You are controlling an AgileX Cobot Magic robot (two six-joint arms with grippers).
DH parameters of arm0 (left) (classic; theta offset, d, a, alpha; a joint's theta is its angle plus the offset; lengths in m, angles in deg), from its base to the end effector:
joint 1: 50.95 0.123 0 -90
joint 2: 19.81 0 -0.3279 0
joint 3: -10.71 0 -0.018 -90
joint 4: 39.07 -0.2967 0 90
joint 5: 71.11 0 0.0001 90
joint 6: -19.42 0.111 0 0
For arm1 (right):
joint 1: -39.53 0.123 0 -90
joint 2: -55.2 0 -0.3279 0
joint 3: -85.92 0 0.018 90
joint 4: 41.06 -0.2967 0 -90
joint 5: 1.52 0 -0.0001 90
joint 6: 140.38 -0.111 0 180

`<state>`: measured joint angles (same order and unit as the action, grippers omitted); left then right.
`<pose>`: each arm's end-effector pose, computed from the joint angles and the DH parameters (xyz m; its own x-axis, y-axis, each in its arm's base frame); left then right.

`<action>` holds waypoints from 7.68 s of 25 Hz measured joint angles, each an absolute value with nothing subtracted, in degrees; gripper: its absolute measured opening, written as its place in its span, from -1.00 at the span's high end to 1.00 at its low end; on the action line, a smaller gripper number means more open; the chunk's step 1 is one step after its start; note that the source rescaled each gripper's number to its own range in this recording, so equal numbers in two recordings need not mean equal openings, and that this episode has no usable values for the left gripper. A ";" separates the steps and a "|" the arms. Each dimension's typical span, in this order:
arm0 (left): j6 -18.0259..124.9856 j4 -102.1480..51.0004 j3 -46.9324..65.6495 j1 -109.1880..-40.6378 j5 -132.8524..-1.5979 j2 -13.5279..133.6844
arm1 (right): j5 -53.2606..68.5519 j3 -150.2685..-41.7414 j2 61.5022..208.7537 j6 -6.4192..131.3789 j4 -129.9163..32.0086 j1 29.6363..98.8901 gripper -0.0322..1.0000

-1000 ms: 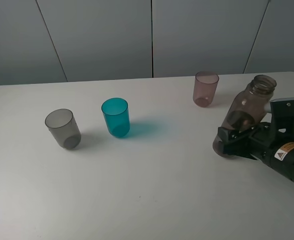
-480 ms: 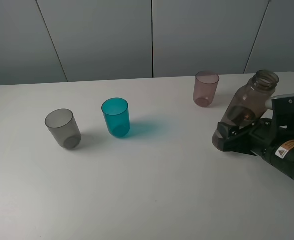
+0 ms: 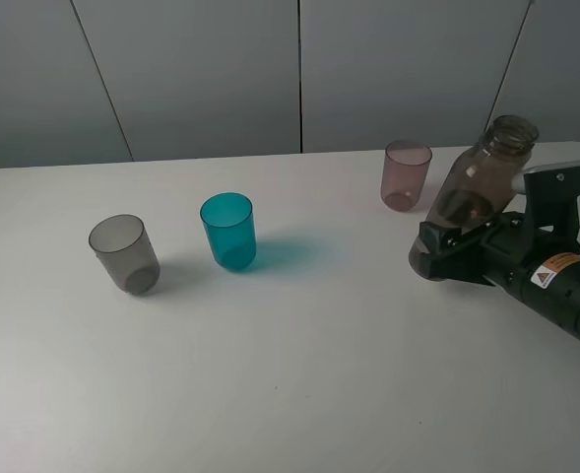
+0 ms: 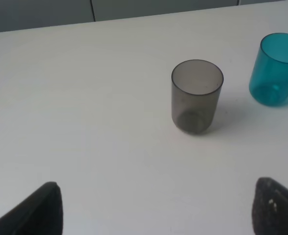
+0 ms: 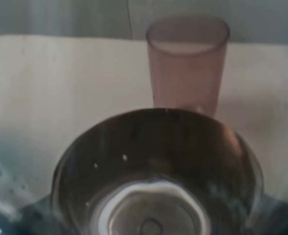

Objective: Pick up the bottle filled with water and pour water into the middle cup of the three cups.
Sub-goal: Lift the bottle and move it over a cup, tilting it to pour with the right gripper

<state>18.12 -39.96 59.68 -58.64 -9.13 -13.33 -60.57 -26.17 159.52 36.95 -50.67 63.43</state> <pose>0.0070 0.0006 0.2919 -0.4583 0.0464 -0.8876 0.1147 0.9934 -0.0073 0.2256 0.0826 0.1052 -0.3993 -0.0329 -0.9162 -0.2299 0.9710 0.0653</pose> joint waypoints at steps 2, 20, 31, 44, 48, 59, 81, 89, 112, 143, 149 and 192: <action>18.12 -39.96 59.68 -58.64 -9.13 -13.33 | -59.70 -26.69 158.31 37.76 -50.58 63.43 0.56; 18.12 -39.96 59.68 -58.64 -9.13 -13.33 | -43.94 -42.54 155.54 39.93 -38.79 63.43 0.56; 18.12 -39.96 59.68 -58.64 -9.13 -13.33 | -41.48 -53.41 159.92 36.00 -29.55 63.43 0.56; 18.12 -39.96 59.68 -58.64 -9.13 -13.33 | -42.57 -68.14 172.26 31.67 -17.38 63.25 0.56; 18.12 -39.96 59.68 -58.64 -9.13 -13.33 | -42.81 -72.32 175.84 30.10 -13.40 62.68 0.56; 18.12 -39.96 59.68 -58.64 -9.13 -13.33 | -44.31 -80.04 182.67 30.60 -6.63 62.46 0.56; 18.12 -39.96 59.68 -58.64 -9.13 -13.33 | -47.50 -90.02 191.73 36.22 -3.03 63.62 0.56; 18.12 -39.96 59.68 -58.64 -9.13 -13.33 | -49.19 -92.24 194.07 38.11 -3.03 63.94 0.57; 18.47 -39.96 59.68 -58.64 -9.13 -13.33 | -55.07 -98.47 200.08 44.19 -2.59 64.24 0.57; 18.25 -39.96 59.68 -58.64 -9.13 -13.33 | -57.81 -99.99 202.96 60.48 -2.80 65.22 0.57; 18.25 -39.96 59.68 -58.64 -9.13 -13.33 | -58.84 -100.89 203.84 61.48 -3.05 65.22 0.57; 18.25 -39.96 59.68 -58.64 -9.13 -13.33 | -63.14 -106.14 210.98 74.40 -5.72 65.26 0.57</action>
